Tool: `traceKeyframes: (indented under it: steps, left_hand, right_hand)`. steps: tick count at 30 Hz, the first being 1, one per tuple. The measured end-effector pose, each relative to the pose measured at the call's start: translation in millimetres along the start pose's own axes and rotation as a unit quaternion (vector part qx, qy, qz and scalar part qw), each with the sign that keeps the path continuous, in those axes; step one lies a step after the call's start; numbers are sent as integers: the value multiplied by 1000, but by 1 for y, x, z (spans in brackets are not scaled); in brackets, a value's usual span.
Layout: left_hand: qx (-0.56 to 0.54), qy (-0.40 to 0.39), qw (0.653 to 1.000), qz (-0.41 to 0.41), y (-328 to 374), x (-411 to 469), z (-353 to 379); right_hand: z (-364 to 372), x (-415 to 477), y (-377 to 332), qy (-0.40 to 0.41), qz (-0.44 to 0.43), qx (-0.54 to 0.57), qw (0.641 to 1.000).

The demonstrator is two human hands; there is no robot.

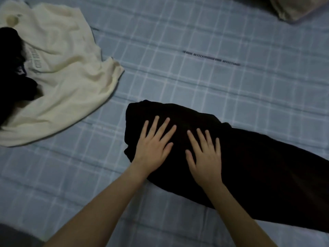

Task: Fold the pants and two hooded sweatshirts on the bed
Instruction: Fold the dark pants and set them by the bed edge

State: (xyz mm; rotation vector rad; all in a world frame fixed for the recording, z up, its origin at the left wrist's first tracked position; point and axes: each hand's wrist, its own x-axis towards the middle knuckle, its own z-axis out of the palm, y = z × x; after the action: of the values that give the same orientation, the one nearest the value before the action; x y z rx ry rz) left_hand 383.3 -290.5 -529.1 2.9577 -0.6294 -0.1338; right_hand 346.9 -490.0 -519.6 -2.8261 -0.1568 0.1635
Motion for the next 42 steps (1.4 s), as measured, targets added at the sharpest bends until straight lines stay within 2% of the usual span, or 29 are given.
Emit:
traceKeyframes:
  steps: [4, 8, 13, 24, 27, 29, 32, 34, 36, 37, 39, 40, 42]
  left_hand:
    - [13, -14, 1000, 14, -12, 22, 39]
    - [11, 44, 999, 21, -14, 26, 68]
    - [18, 78, 997, 20, -15, 28, 70]
    - [14, 66, 998, 14, -12, 26, 60]
    - [-7, 42, 999, 24, -10, 20, 45]
    - [-38, 24, 998, 50, -18, 4, 30]
    - [-135, 50, 987, 65, -32, -46, 11]
    - [-193, 80, 978, 20, -34, -90, 10]
    - [-308, 85, 943, -92, -28, -124, 15]
    - [-393, 67, 904, -155, -22, -135, 18]
    - [-569, 2, 783, -251, -6, -143, 22]
    - [-625, -22, 733, -269, 1, -143, 25]
    - [-686, -33, 675, -269, 13, -140, 27]
  right_hand:
    - [45, 17, 21, 12, 5, -57, 998]
    - [75, 20, 33, 64, -6, -80, 995]
    - [76, 20, 34, 87, -16, -86, 992]
    - [66, 15, 25, 89, -1, -75, 993]
    - [49, 9, 12, 67, 24, -43, 997]
    - [39, -7, -5, 66, 58, 28, 996]
    - [38, -68, -36, 134, 130, 120, 975]
    - [47, -115, -55, 170, 206, 155, 951]
    - [55, -143, -66, 190, 287, 211, 915]
    - [59, -149, -67, 198, 314, 219, 902]
    - [63, -154, -64, 216, 361, 208, 883]
    - [63, -154, -61, 224, 395, 227, 861]
    - [63, -155, -56, 220, 456, 307, 806]
